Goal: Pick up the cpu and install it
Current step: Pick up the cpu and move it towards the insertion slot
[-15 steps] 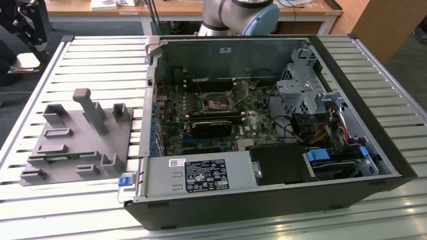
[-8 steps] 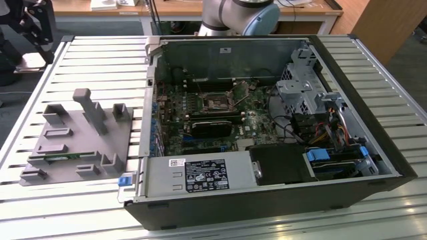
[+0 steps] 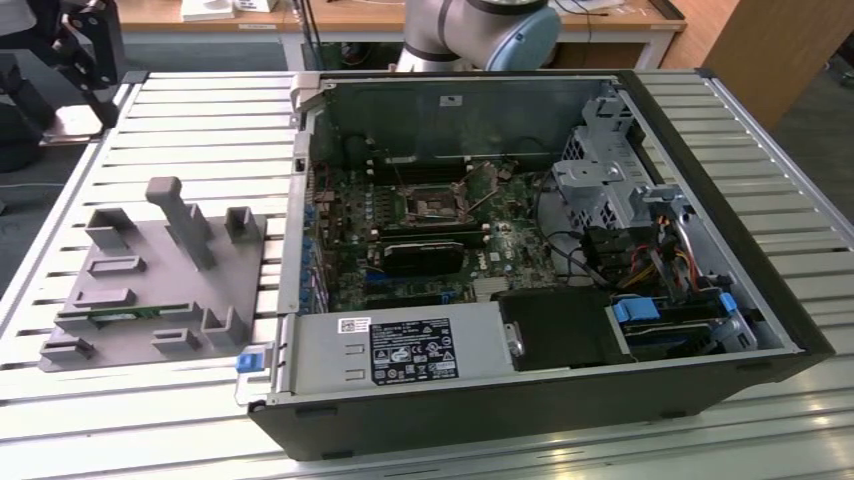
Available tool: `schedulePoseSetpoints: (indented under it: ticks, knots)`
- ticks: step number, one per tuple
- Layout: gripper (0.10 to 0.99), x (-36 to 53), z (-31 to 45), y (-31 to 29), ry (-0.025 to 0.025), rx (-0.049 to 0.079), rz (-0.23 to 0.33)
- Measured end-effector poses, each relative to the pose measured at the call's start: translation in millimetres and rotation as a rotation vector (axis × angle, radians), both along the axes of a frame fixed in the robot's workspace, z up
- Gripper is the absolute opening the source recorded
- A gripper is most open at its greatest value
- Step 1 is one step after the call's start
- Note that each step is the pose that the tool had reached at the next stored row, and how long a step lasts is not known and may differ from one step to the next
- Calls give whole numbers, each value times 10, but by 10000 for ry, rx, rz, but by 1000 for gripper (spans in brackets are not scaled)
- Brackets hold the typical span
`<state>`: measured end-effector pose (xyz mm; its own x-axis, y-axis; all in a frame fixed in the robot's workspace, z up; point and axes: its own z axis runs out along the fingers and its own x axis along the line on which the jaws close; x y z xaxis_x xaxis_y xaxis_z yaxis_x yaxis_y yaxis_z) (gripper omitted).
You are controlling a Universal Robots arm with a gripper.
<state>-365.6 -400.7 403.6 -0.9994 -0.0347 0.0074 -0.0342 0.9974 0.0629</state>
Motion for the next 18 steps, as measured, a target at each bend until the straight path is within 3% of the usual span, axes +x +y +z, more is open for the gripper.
schedulePoseSetpoints:
  ticks: [9, 18]
  knots:
    - [533, 110, 0, 8, 0, 0, 0]
    - [533, 352, 0, 20, -1, 1, 0]
